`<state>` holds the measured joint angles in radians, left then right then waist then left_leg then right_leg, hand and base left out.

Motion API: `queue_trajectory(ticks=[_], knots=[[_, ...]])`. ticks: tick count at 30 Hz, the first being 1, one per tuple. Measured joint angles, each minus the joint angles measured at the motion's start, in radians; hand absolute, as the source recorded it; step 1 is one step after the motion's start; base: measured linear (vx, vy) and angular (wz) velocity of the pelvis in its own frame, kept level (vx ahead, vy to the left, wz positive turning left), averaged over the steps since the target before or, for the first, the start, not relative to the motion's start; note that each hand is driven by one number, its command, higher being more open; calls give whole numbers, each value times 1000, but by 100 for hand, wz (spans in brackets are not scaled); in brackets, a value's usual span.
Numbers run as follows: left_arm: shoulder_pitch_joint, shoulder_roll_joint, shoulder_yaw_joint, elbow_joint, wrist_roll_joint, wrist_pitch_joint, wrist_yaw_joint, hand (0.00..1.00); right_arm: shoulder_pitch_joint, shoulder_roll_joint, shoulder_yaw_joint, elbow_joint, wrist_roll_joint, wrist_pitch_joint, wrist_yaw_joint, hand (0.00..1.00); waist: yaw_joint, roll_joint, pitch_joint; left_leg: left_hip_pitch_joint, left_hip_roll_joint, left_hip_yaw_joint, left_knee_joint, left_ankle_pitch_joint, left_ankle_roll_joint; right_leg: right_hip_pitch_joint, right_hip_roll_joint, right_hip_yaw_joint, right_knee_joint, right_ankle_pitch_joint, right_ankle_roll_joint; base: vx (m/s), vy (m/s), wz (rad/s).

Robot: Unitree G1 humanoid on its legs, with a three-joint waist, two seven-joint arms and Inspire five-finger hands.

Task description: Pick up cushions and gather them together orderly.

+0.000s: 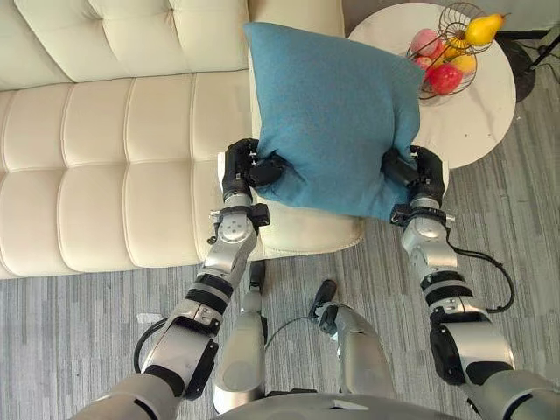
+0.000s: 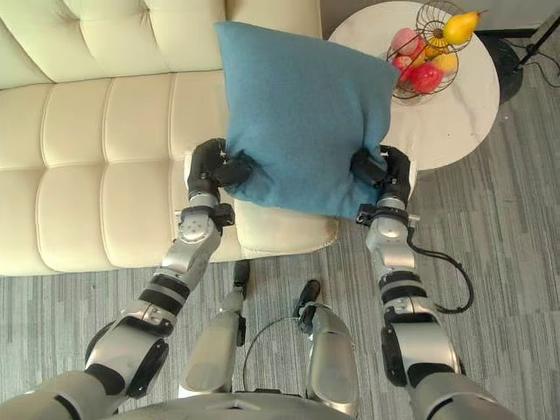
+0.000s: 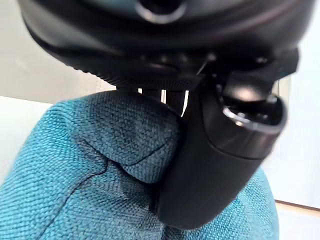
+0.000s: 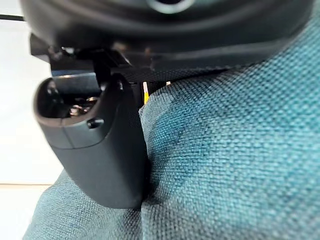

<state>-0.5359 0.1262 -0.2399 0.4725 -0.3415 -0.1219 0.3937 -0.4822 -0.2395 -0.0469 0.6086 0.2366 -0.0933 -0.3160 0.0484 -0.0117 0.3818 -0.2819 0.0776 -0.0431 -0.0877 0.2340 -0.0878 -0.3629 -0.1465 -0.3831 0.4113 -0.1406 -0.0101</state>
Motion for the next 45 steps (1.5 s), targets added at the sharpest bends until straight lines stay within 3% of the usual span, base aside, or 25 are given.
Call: queue_trajectory(ticks=[8, 17, 23, 29, 32, 33, 34, 35, 36, 37, 38, 40, 41, 42, 43, 45], knots=[[227, 16, -46, -169, -1, 4, 0, 0, 311, 86, -3, -270, -25, 32, -3, 0, -9, -12, -46, 59, 6, 7, 0, -17, 0, 79, 12, -3, -44, 5, 5, 10, -12, -1], [638, 11, -55, -415, 0, 17, -29, 0, 630, 172, 27, -567, -134, 40, 4, 0, -10, -5, -191, 143, 0, 20, -4, -62, 5, 178, 15, 0, -84, -4, 24, 23, 5, -1], [835, -6, -47, -517, -22, 16, -45, 0, 750, 169, 86, -712, -260, 39, 6, 0, -4, 20, -257, 231, -2, 20, -4, -83, 7, 284, 17, -1, -112, -11, 39, 8, 4, 0], [904, -14, -46, -562, -23, 16, -51, 0, 789, 160, 107, -728, -307, 38, 4, 0, -2, 47, -310, 227, 1, -25, -4, -82, 6, 313, 28, -43, -130, -15, 44, -39, -12, 25], [903, -21, -46, -582, -23, 14, -54, 0, 780, 149, 112, -734, -325, 38, -15, 0, 4, 57, -316, 143, -2, -107, 39, -61, -4, 288, 28, -125, -117, -24, 34, -39, -35, 71], [901, -25, -46, -589, -23, 13, -53, 0, 762, 139, 116, -734, -333, 38, -23, 0, 6, 64, -320, 93, -6, -124, 59, -24, -10, 258, 24, -163, -97, -23, 15, -60, -42, 102], [888, -30, -46, -592, -24, 13, -53, 0, 736, 128, 116, -732, -334, 38, -37, 0, 4, 65, -321, 37, -21, -116, 56, 40, -2, 226, 12, -199, -90, -23, 4, -76, -35, 120], [866, -37, -46, -589, -37, 13, -53, 0, 703, 110, 114, -721, -334, 39, -48, 0, 2, 63, -320, 11, -30, -95, -3, 146, -4, 206, -7, -245, -116, -6, -17, -145, 6, 120], [843, -37, -43, -587, -46, 14, -52, 0, 660, 101, 110, -699, -335, 39, -50, 0, 13, 57, -305, -43, -24, 25, 154, 11, 55, 204, -21, -279, -125, 8, -26, -116, 17, 82], [841, -36, -43, -585, -46, 13, -51, 0, 647, 103, 111, -687, -335, 40, -50, 0, 15, 54, -303, -54, -19, 75, 226, -51, 87, 209, -26, -287, -127, 10, -26, -90, 16, 81], [838, -35, -45, -575, -53, 13, -51, 0, 638, 102, 111, -672, -335, 41, -53, 0, 8, 47, -298, -44, 11, 211, 402, -204, 133, 245, -50, -328, -132, 13, -25, -9, 5, 76], [836, -36, -53, -564, -61, 5, -51, 0, 639, 99, 109, -671, -335, 40, -60, 0, -8, 38, -296, 27, 68, 354, 512, -311, 109, 284, -77, -379, -144, 26, -14, -38, 86, 96], [831, -43, -66, -562, -62, -12, -52, 0, 635, 86, 102, -675, -335, 39, -68, 0, -14, 54, -307, 80, 103, 395, 494, -353, 61, 290, -78, -411, -168, 51, 2, -66, 129, 81], [825, -47, -72, -560, -62, -18, -53, 0, 633, 81, 97, -675, -334, 38, -70, 0, -20, 62, -312, 99, 111, 390, 468, -361, 43, 290, -78, -426, -175, 61, 8, -89, 206, 78], [812, -52, -85, -554, -62, -25, -53, 0, 633, 82, 78, -674, -334, 38, -74, 0, -28, 73, -319, 133, 114, 382, 400, -371, 17, 289, -82, -448, -183, 78, 19, -93, 262, 59], [787, -39, -96, -536, -63, -30, -53, 0, 629, 115, 59, -661, -334, 38, -78, 0, -26, 46, -309, 151, 58, 386, 335, -339, 38, 287, -129, -451, -187, 113, 42, -93, 289, 37]])
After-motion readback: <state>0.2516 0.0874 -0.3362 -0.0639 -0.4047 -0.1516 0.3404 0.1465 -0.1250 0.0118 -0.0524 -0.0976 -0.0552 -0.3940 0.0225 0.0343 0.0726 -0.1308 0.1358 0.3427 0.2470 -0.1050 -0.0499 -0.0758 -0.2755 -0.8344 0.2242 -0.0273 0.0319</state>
